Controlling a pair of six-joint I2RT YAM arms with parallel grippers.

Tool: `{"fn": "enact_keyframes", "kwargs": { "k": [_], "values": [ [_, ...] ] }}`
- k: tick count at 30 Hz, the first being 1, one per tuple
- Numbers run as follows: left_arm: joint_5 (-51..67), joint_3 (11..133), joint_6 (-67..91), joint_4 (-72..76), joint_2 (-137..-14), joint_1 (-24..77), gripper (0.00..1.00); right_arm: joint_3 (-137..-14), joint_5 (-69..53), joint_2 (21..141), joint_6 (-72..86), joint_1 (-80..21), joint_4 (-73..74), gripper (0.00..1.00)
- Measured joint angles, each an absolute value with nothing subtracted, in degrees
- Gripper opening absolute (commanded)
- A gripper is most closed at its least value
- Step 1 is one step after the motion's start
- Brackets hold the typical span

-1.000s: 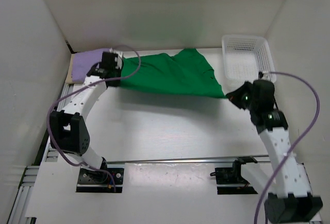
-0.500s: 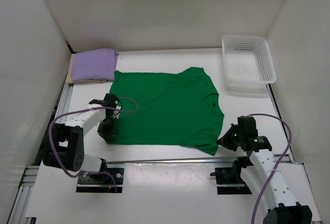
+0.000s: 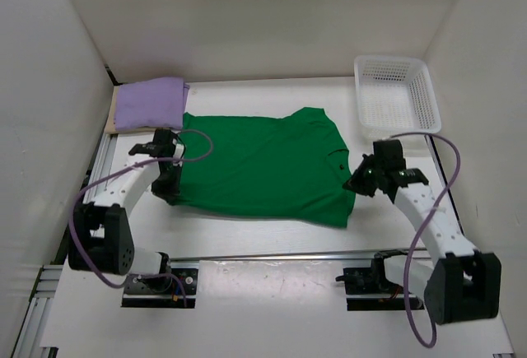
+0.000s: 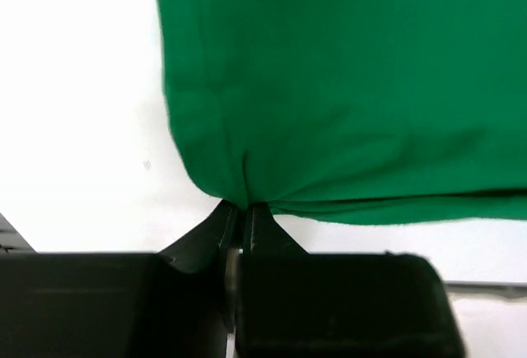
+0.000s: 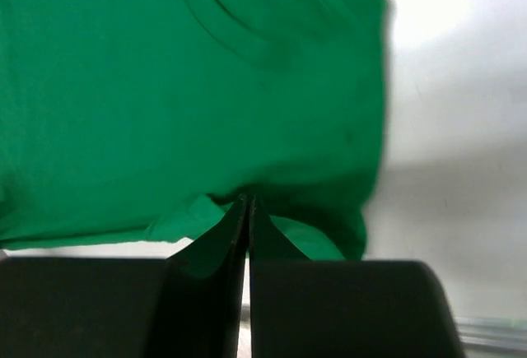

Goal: Fold and stack the t-shirts
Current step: Fold the flattened tshirt in 1/3 of the way

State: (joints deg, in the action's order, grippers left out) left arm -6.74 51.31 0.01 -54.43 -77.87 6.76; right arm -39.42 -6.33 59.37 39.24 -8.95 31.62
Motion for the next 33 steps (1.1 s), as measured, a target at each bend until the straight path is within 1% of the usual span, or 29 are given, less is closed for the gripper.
{"fn": "enact_keyframes", "kwargs": {
  "k": [5, 10, 17, 23, 24, 28, 31, 33],
  "values": [
    [-6.3, 58.7, 0.0, -53.6, -85.9, 4.9, 0.12, -49.5, -4.9, 71.4, 36.2, -9.9, 28.5, 0.00],
    [-6.2, 63.7, 0.0, -52.8, -91.0, 4.1, 0.12, -57.8, -3.4, 80.8, 33.3, -10.4, 27.5, 0.00],
    [-6.2, 66.7, 0.0, -52.1, -94.9, 3.7, 0.12, -65.7, -2.7, 87.6, 30.8, -10.3, 26.9, 0.00],
    [-6.2, 67.8, 0.0, -51.7, -97.7, 3.7, 0.15, -73.6, -2.7, 94.5, 27.9, -10.3, 27.4, 0.00],
    [-6.5, 68.0, 0.0, -51.8, -98.2, 3.7, 0.16, -75.0, -2.8, 95.8, 27.6, -10.4, 27.6, 0.00],
    [-8.0, 68.6, 0.0, -51.3, -100.6, 3.7, 0.28, -77.9, -2.7, 99.4, 26.3, -10.3, 28.6, 0.00],
    [-9.3, 69.8, 0.0, -51.3, -101.7, 3.4, 0.32, -78.1, -2.7, 100.2, 25.8, -10.3, 29.6, 0.00],
    [-10.2, 71.1, -0.1, -51.1, -102.1, 2.7, 0.37, -78.2, -2.7, 100.3, 25.3, -10.4, 30.2, 0.00]
  ]
}}
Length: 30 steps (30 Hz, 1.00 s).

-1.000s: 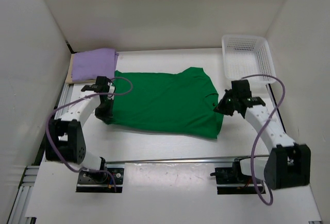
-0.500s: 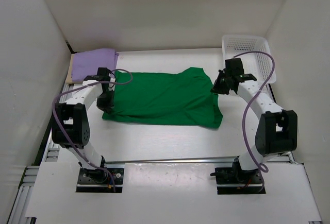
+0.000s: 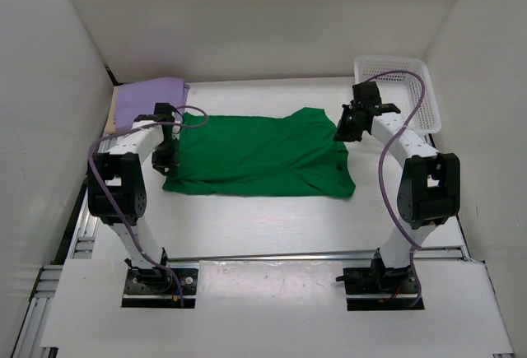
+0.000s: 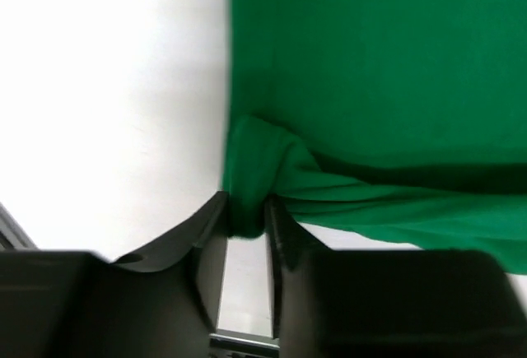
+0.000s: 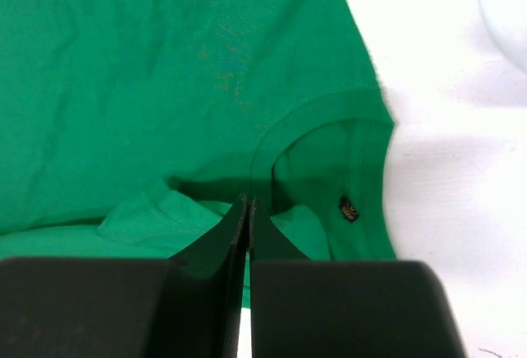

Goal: Fold and stack the t-shirts
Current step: Fold the flattened tshirt in 1/3 of the way

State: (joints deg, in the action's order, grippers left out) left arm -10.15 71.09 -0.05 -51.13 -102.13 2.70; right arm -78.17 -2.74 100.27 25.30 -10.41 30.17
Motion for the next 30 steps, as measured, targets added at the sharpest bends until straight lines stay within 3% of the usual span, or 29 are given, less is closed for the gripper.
{"fn": "enact_keyframes", "kwargs": {
  "k": [5, 11, 14, 16, 18, 19, 22, 25, 30],
  "values": [
    [-7.7, 78.6, -0.2, -51.0, -103.5, -3.1, 0.53, -78.3, -2.7, 100.3, 24.8, -10.6, 30.3, 0.00],
    [-1.6, 89.6, 0.0, -51.1, -108.0, -14.3, 0.56, -78.3, -2.7, 100.3, 24.7, -10.6, 30.3, 0.00],
    [0.8, 88.0, 0.0, -51.9, -109.1, -16.9, 0.59, -78.6, -2.7, 100.3, 24.6, -10.6, 30.5, 0.00],
    [3.2, 82.6, 0.0, -52.6, -108.0, -16.6, 0.67, -79.2, -2.7, 100.3, 24.6, -10.7, 31.1, 0.00],
    [5.6, 76.1, 0.0, -53.1, -106.3, -15.2, 0.71, -80.8, -2.7, 100.7, 24.6, -11.1, 32.1, 0.11],
    [6.8, 73.1, 0.0, -54.0, -105.4, -14.2, 0.71, -81.7, -2.6, 101.2, 24.5, -11.3, 32.5, 0.32],
    [9.5, 68.0, 0.0, -55.5, -103.9, -11.5, 0.71, -86.5, -1.9, 103.5, 23.5, -12.4, 35.0, 0.58],
    [9.8, 67.3, 0.0, -55.0, -103.8, -10.9, 0.71, -90.7, -0.2, 105.4, 21.9, -14.7, 37.8, 0.69],
    [9.3, 67.3, 0.0, -53.4, -103.8, -11.4, 0.73, -87.4, 2.4, 101.3, 20.5, -18.5, 40.0, 0.70]
  ]
}}
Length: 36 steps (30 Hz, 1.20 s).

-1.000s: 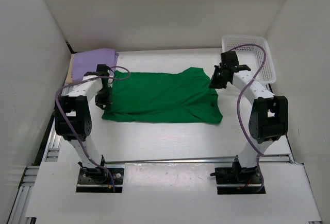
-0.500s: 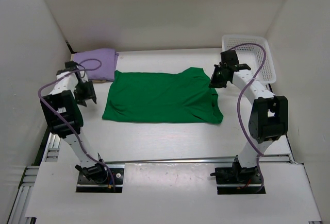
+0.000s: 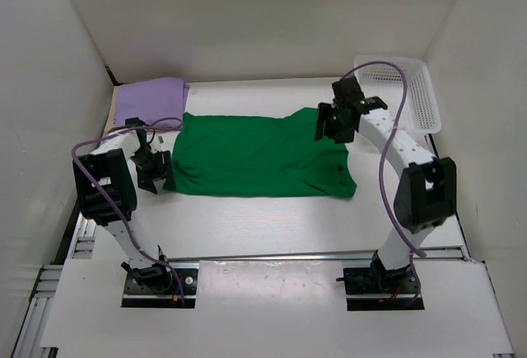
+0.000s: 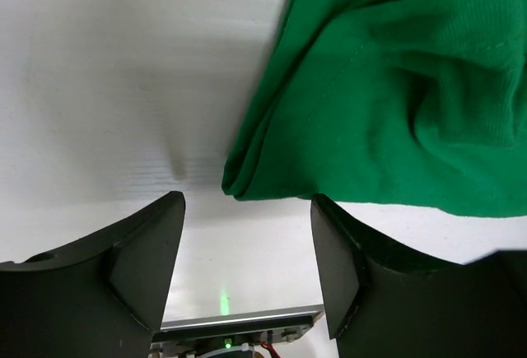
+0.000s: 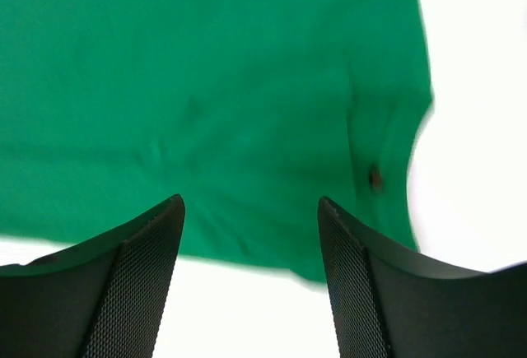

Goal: Fold and stack the t-shirts
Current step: Fold the flattened tshirt in 1/3 of the way

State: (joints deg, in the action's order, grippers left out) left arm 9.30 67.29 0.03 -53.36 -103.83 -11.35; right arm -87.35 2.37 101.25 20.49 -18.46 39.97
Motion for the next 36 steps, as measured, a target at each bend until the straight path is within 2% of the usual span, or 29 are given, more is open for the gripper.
{"fn": "enact_keyframes", "kwargs": {
  "k": [6, 10, 11, 14, 15, 16, 19, 22, 24, 27, 28, 36],
  "values": [
    [9.1, 67.2, 0.0, -52.2, -103.8, -11.4, 0.74, -67.2, 2.4, 87.1, 20.5, -17.6, 40.5, 0.70],
    [9.0, 67.2, 0.0, -51.7, -103.9, -11.4, 0.74, -56.8, 1.7, 85.8, 20.4, -15.1, 39.3, 0.70],
    [9.0, 67.2, 0.0, -51.7, -104.2, -11.4, 0.73, -54.8, 1.4, 86.0, 20.2, -14.5, 38.9, 0.70],
    [9.1, 67.2, 0.0, -51.4, -105.3, -11.3, 0.59, -52.7, 0.4, 87.2, 19.5, -13.5, 38.2, 0.69],
    [9.1, 67.2, 0.1, -51.4, -105.5, -11.2, 0.53, -52.7, -0.1, 87.8, 19.2, -13.5, 37.1, 0.63],
    [9.1, 67.2, 0.3, -51.5, -105.5, -11.2, 0.43, -52.8, -0.6, 88.4, 18.9, -13.4, 36.0, 0.59],
    [10.0, 67.2, 0.2, -51.4, -105.8, -10.9, 0.27, -52.8, -1.9, 90.5, 18.8, -13.1, 33.7, 0.43],
    [10.7, 67.2, 0.3, -51.4, -106.0, -10.6, 0.12, -52.7, -2.3, 92.2, 19.0, -13.1, 32.7, 0.41],
    [11.1, 67.2, 0.2, -51.4, -106.0, -10.6, 0.10, -52.7, -2.3, 92.6, 19.0, -13.1, 32.5, 0.37],
    [11.4, 67.2, 0.2, -51.4, -106.0, -10.6, 0.10, -52.7, -2.1, 92.6, 18.8, -13.0, 32.3, 0.13],
    [11.4, 67.2, 0.2, -51.4, -106.0, -10.6, 0.10, -52.7, -2.1, 92.6, 18.7, -13.0, 32.2, 0.00],
    [8.8, 66.1, 0.3, -51.3, -104.8, -11.0, 0.10, -53.3, -2.2, 88.7, 20.4, -11.2, 33.8, 0.00]
  ]
}}
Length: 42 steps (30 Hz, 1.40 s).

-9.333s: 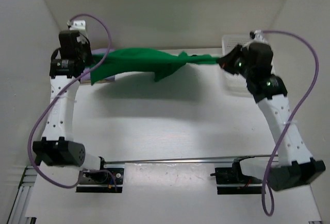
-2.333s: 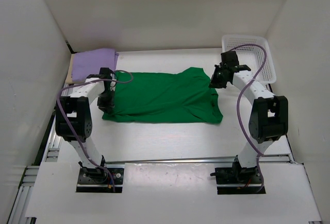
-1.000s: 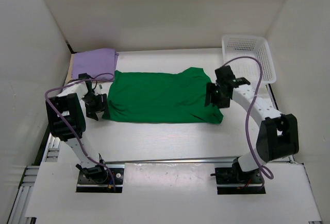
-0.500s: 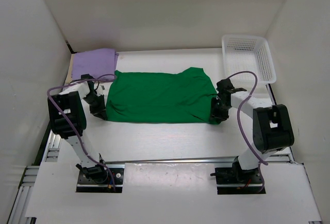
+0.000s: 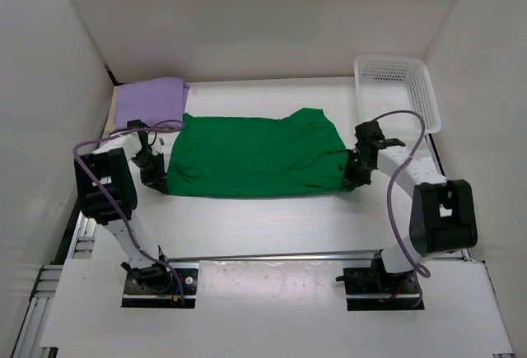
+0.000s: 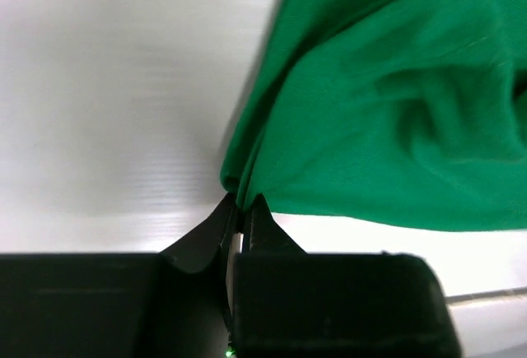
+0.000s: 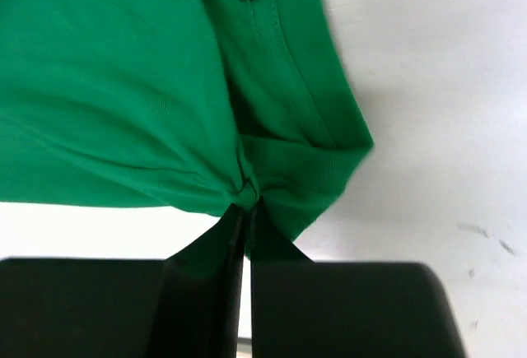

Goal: Fold and stack the t-shirts
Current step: Fold the flattened tshirt in 1/3 of the way

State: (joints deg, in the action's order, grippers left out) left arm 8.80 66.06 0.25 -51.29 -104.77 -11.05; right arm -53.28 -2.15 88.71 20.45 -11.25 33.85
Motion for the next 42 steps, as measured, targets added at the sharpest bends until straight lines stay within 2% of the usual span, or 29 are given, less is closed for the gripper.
{"fn": "enact_keyframes", "kwargs": {
  "k": [4, 8, 11, 12, 14, 15, 16, 19, 22, 26, 31, 36, 42],
  "values": [
    [6.2, 64.9, 0.3, -51.5, -103.8, -11.9, 0.10, -56.2, -3.8, 84.8, 22.5, -8.7, 36.0, 0.00],
    [5.0, 64.0, 0.4, -52.5, -103.4, -12.0, 0.10, -59.5, -5.4, 88.5, 23.6, -7.9, 37.5, 0.00],
    [4.1, 62.9, 0.4, -53.1, -102.7, -12.0, 0.10, -60.6, -6.0, 95.0, 24.1, -7.4, 37.8, 0.13],
    [3.9, 62.4, 0.5, -53.2, -102.4, -12.0, 0.10, -60.6, -6.3, 97.0, 24.5, -7.1, 38.2, 0.26],
    [3.5, 61.4, 0.4, -53.9, -101.7, -12.0, 0.18, -60.5, -6.2, 99.7, 25.3, -6.4, 39.1, 0.35],
    [3.2, 60.9, 0.4, -54.3, -101.4, -12.1, 0.24, -60.5, -6.3, 100.4, 25.3, -6.0, 39.5, 0.38],
    [3.0, 60.4, 0.3, -54.7, -101.0, -12.1, 0.35, -60.6, -6.6, 100.5, 25.5, -5.7, 39.6, 0.44],
    [2.1, 59.4, 0.1, -56.4, -99.4, -12.2, 0.50, -60.5, -6.4, 99.3, 25.5, -5.3, 39.6, 0.50],
    [1.4, 59.5, 0.2, -58.0, -95.1, -12.3, 0.51, -59.6, -6.1, 95.8, 25.3, -5.3, 39.3, 0.60],
    [1.0, 62.9, 0.2, -58.9, -88.4, -11.7, 0.55, -56.6, -5.8, 90.2, 25.1, -5.3, 39.4, 0.64],
    [1.2, 65.8, 0.2, -56.2, -84.6, -6.6, 0.59, -52.4, -6.5, 89.2, 25.2, -5.3, 38.9, 0.69],
    [2.0, 66.9, 0.2, -53.7, -88.6, 0.3, 0.59, -51.4, -7.6, 89.9, 25.6, -5.3, 37.2, 0.72],
    [-1.3, 67.3, 0.1, -49.8, -95.7, 1.8, 0.58, -51.7, -8.0, 92.1, 27.0, -5.3, 33.9, 0.70]
  ]
}}
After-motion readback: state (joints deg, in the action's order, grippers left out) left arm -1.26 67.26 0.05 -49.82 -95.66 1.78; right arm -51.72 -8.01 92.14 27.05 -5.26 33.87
